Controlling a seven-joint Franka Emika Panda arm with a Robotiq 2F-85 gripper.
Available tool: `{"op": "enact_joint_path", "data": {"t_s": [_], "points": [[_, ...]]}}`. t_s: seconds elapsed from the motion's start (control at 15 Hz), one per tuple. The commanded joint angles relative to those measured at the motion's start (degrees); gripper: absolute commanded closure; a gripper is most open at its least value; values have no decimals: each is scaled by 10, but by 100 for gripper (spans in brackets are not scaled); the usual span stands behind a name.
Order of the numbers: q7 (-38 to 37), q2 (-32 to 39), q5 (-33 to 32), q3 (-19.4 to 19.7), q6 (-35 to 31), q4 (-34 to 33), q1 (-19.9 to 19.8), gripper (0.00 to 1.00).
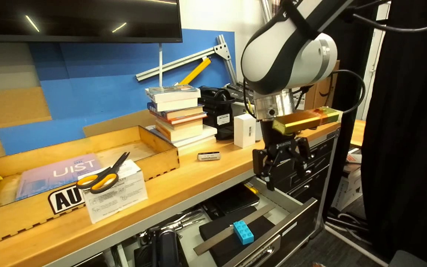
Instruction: Put the blue object into the drawer and close the drawer.
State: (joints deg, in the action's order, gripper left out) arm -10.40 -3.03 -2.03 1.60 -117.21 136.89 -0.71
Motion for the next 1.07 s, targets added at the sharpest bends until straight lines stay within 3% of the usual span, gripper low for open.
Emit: {"op": "enact_joint_path", "data": {"t_s": [0.0,0.27,0.67,0.8,1.0], "points": [[23,55,19,-4,-10,-8,1,0],[47,108,23,0,-10,-5,-4,0],[32,186,17,0,-94,7,-2,0],[25,209,15,-1,-135,10,2,26],[14,227,21,-4,-197,14,7,49]]}}
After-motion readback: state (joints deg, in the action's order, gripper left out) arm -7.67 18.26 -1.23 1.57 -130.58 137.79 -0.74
